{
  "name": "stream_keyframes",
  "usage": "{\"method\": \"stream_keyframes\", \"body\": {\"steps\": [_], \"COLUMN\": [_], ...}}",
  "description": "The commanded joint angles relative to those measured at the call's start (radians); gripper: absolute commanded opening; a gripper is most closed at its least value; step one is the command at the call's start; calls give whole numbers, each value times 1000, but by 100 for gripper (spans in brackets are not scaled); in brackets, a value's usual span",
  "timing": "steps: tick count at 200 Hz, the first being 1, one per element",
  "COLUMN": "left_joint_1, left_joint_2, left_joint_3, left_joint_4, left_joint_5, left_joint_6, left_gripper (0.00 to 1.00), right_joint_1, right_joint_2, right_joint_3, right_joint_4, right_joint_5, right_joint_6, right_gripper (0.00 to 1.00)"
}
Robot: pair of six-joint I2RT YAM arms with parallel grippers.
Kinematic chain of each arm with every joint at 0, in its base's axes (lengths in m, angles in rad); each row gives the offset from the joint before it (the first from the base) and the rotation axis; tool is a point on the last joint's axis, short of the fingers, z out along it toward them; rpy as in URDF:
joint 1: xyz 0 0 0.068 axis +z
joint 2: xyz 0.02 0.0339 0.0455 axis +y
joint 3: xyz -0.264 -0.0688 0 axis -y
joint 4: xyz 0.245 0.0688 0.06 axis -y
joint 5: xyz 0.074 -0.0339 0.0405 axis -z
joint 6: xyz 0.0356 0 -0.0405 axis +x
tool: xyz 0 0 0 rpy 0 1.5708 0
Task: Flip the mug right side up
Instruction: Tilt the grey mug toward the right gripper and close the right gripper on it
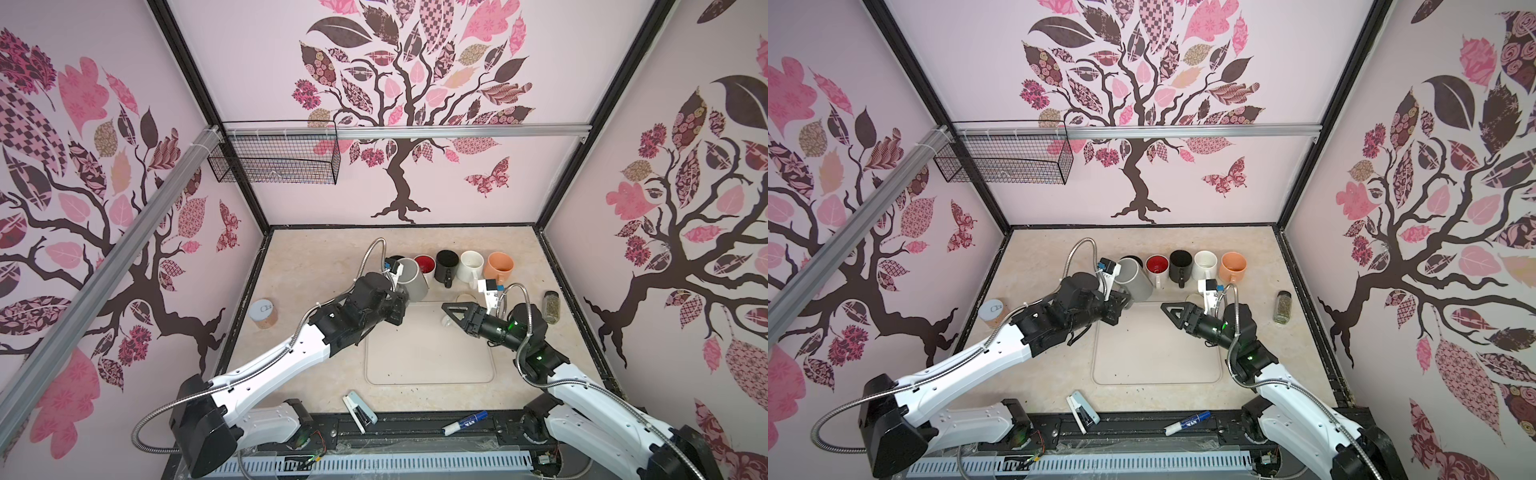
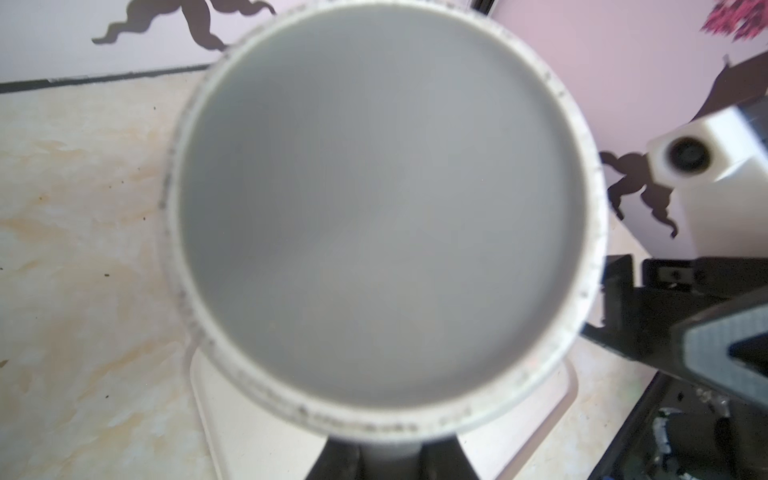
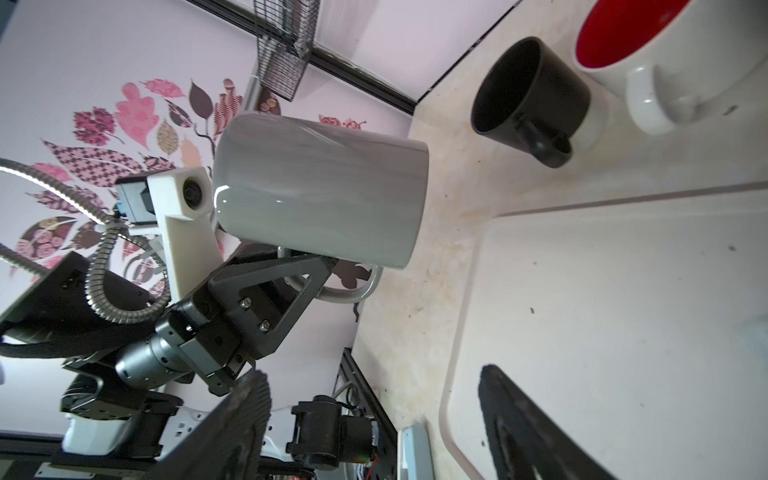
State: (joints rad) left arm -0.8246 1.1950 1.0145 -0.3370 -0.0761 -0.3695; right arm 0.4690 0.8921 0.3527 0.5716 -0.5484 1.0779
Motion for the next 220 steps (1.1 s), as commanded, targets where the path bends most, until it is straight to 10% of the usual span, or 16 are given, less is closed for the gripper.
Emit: {"method": "stream_keyframes", "body": {"steps": [1,49,220], "left_joint_1": [0,4,4], "left_joint_2": [-71,-87,-49], "left_joint_3": [105,103,-31], "left_joint_4": [189,299,673], "left_joint_5": [32,95,269], "left_joint_6": [-81,-179,-413], "left_gripper": [0,0,0], "right_joint_1": [3,20,60], "right_joint_2": [90,271,336], "right_joint_3": [-17,0,117], "right_joint_4": [357,726,879], "right_joint_5": [-55,-74,-9], "right_joint_6": [190,381,397], "right_gripper": [81,76,63]}}
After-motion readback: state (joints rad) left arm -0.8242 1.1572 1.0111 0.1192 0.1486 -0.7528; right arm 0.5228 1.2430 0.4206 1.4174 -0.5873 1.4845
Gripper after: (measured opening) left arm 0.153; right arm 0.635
